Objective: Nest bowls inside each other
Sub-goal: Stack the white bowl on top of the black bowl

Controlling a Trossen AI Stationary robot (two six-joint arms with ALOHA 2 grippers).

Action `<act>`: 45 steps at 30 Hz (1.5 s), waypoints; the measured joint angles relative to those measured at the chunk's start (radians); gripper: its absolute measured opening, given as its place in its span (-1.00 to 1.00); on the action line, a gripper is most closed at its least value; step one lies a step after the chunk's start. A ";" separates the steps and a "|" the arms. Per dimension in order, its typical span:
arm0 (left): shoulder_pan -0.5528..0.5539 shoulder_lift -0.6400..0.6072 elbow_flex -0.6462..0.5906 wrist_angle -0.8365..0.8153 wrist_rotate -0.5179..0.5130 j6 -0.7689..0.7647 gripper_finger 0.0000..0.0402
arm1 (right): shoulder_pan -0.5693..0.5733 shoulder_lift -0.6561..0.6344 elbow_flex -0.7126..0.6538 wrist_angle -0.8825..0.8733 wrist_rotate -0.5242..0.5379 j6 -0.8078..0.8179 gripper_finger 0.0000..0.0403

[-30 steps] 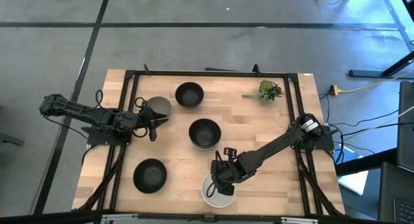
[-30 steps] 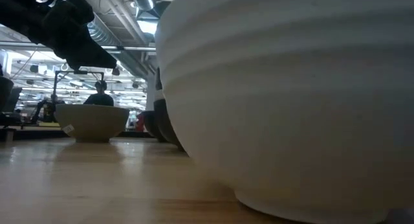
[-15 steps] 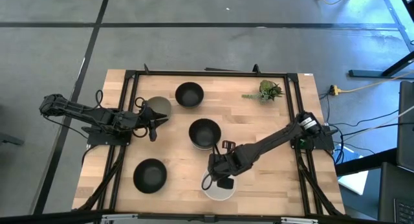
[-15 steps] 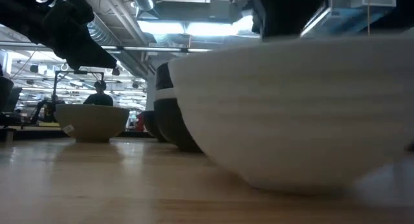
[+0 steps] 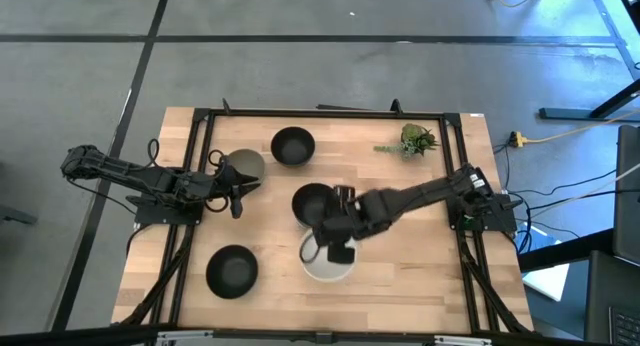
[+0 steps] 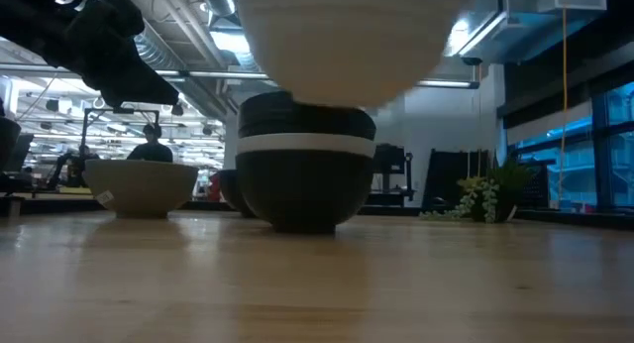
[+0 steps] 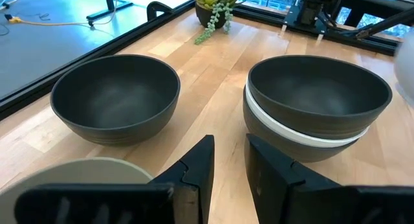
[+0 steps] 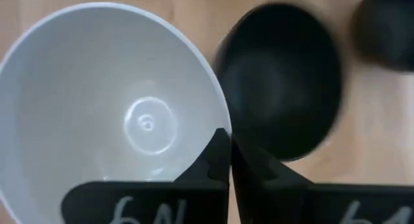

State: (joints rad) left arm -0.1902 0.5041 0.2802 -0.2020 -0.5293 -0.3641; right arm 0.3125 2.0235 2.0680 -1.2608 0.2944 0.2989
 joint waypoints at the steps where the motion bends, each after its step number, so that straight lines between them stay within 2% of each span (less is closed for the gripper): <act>1: 0.000 0.000 0.000 0.000 0.000 0.000 -0.59 | -0.014 0.000 0.024 -0.012 0.010 -0.018 -0.98; 6: 0.000 0.000 0.000 0.000 0.000 -0.001 -0.59 | -0.097 0.000 0.104 -0.014 0.014 -0.103 -0.98; 12: 0.000 0.000 0.000 0.000 0.000 0.000 -0.59 | -0.202 0.000 0.112 -0.012 0.000 -0.180 -0.98; 21: 0.000 0.000 0.000 0.000 0.000 0.043 -0.59 | -0.344 0.002 0.102 0.077 -0.157 -0.256 -0.98; 24: 0.000 0.000 0.000 0.000 0.000 0.045 -0.59 | -0.373 0.002 0.102 0.073 -0.167 -0.261 -0.98; 28: 0.000 0.000 0.000 0.000 0.000 0.045 -0.59 | -0.406 0.004 0.102 0.061 -0.261 -0.259 -0.98; 31: 0.000 0.000 0.000 0.000 0.000 0.057 -0.59 | -0.415 0.013 0.100 0.053 -0.278 -0.262 -0.98; 45: 0.000 0.000 0.000 0.000 0.000 0.086 -0.59 | -0.420 0.016 -0.159 0.215 -0.331 -0.222 -0.99</act>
State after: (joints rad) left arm -0.1902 0.5040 0.2802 -0.2020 -0.5293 -0.2780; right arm -0.1074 2.0392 1.9093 -1.0460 -0.0367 0.0772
